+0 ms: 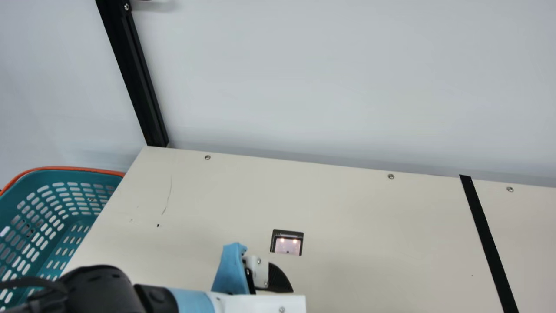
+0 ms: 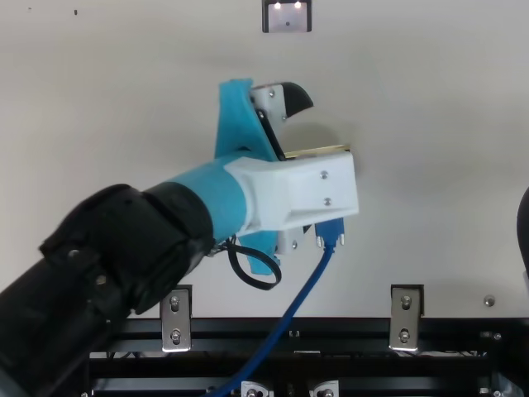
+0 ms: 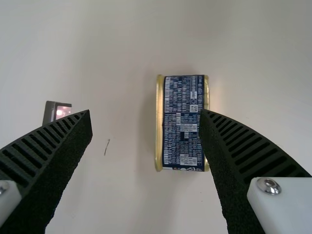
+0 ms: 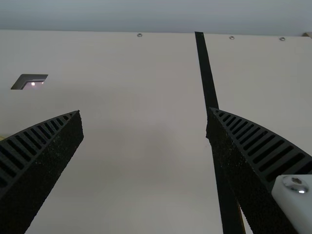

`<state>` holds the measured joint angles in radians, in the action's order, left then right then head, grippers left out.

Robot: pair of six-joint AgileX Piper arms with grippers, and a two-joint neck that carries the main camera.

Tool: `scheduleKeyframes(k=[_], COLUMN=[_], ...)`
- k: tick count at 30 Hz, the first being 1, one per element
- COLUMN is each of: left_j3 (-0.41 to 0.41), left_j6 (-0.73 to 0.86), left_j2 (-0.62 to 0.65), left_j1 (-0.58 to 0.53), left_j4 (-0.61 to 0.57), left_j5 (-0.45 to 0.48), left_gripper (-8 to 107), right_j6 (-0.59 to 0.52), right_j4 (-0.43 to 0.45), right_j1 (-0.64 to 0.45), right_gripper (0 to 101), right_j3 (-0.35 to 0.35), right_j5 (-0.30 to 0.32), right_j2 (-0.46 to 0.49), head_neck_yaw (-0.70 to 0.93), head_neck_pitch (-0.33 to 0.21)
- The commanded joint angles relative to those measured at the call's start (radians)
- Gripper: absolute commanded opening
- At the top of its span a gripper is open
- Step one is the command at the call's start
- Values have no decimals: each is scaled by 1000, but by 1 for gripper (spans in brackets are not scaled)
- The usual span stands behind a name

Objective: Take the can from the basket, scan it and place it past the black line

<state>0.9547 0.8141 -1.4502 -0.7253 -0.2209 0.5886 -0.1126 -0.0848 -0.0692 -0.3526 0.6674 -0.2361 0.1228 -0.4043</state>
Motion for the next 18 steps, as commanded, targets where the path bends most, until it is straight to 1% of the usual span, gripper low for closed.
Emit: scheduleKeyframes(k=[1,6,10,14,18], left_j3=[4,15,9,-12,-38], left_j6=[-6,-31,-72,-135,-222], left_j2=[19,77,130,185,232], left_j1=[12,51,90,140,199], left_j4=[-3,-16,-3,28,83], left_j5=[2,-1,-34,-94,-173], left_gripper=[90,90,90,90,90], right_j6=[0,0,0,0,0], right_j4=[0,0,0,0,0], right_j1=[0,0,0,0,0], right_gripper=[101,101,101,101,101], right_j3=[0,0,0,0,0], right_j5=[0,0,0,0,0], right_j2=[0,0,0,0,0], head_neck_yaw=[-8,-8,-8,-8,-8], head_neck_pitch=[-32,-32,-32,-32,-32])
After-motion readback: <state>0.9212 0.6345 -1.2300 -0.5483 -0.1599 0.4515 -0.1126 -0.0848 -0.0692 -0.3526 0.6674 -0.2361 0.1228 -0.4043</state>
